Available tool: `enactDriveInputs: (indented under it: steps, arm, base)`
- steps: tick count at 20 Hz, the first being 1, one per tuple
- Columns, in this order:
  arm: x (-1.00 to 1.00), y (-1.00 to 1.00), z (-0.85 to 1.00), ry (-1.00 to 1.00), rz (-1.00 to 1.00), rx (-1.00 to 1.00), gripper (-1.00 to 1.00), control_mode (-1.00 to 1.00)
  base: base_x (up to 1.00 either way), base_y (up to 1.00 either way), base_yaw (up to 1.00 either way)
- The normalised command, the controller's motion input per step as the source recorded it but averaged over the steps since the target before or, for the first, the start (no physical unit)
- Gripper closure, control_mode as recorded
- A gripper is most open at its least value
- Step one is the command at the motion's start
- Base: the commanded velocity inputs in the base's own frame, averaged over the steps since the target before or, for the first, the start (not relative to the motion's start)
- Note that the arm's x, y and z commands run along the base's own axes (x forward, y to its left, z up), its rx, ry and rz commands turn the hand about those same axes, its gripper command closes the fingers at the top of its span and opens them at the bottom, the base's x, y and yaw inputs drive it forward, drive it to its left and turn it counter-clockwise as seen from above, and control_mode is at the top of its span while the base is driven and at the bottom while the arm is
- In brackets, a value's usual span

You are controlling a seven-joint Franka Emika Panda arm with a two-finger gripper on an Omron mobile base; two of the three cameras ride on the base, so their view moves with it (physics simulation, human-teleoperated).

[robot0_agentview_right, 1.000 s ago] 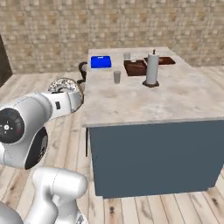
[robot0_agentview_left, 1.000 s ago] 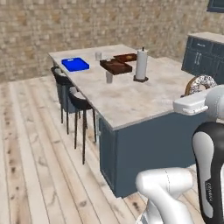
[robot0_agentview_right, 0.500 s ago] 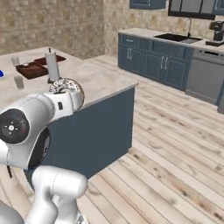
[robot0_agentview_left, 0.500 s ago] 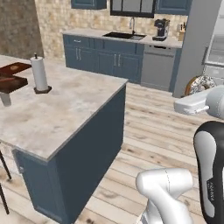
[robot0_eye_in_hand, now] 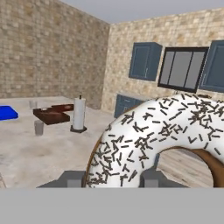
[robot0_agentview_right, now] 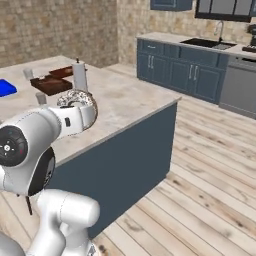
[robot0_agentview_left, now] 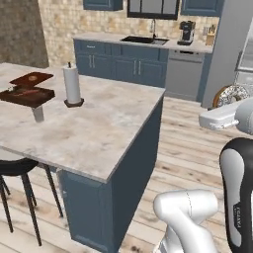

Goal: Take the donut and cake from the fridge and place them on the empty tray on the dining counter.

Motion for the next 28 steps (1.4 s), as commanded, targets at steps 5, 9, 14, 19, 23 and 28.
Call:
enactDriveInputs:
  steps: [5,9,14,19,23,28]
  arm:
    - [0.00,0.00,0.00,0.00,0.00,0.00,1.00,1.00]
    - [0.00,0.00,0.00,0.00,0.00,0.00,1.00,1.00]
    - [0.00,0.00,0.00,0.00,0.00,0.00,1.00,1.00]
    - [0.00,0.00,0.00,0.00,0.00,0.00,1.00,1.00]
    - [0.00,0.00,0.00,0.00,0.00,0.00,1.00,1.00]
    - [0.00,0.00,0.00,0.00,0.00,0.00,1.00,1.00]
  base:
    - [0.00,1.00,-0.04]
    - [0.00,1.00,-0.14]
    - [0.00,1.00,-0.17]
    - [0.00,1.00,-0.14]
    - [0.00,1.00,-0.14]
    - [0.22,1.00,-0.51]
